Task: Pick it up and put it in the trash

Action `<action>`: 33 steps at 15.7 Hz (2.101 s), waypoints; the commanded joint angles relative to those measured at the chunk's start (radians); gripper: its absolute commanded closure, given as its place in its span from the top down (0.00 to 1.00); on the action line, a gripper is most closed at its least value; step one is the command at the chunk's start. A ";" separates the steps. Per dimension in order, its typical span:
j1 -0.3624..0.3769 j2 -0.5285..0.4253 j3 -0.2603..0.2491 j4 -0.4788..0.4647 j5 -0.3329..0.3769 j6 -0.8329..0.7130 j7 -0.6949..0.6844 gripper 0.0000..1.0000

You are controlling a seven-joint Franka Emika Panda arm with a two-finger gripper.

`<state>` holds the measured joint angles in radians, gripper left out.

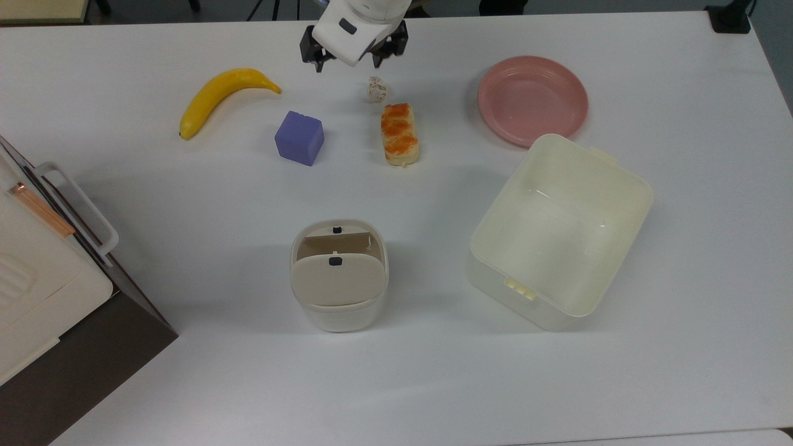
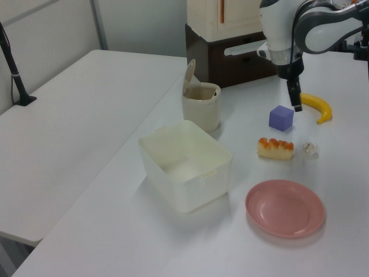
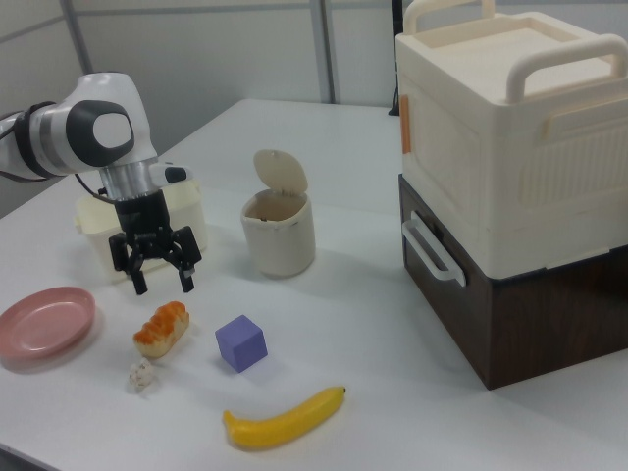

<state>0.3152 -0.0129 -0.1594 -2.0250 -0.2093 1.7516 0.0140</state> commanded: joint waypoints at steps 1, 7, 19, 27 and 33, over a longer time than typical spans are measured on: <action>0.015 -0.009 -0.005 -0.030 0.022 0.124 0.144 1.00; 0.096 -0.001 -0.002 -0.112 0.001 0.146 0.149 1.00; 0.171 0.017 -0.002 -0.189 -0.136 0.055 0.149 0.92; 0.173 0.034 0.000 -0.230 -0.160 0.052 0.136 0.91; 0.191 0.103 0.000 -0.225 -0.160 0.058 0.136 0.91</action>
<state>0.4761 0.0603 -0.1556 -2.2478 -0.3465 1.8151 0.1435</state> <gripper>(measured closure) 0.088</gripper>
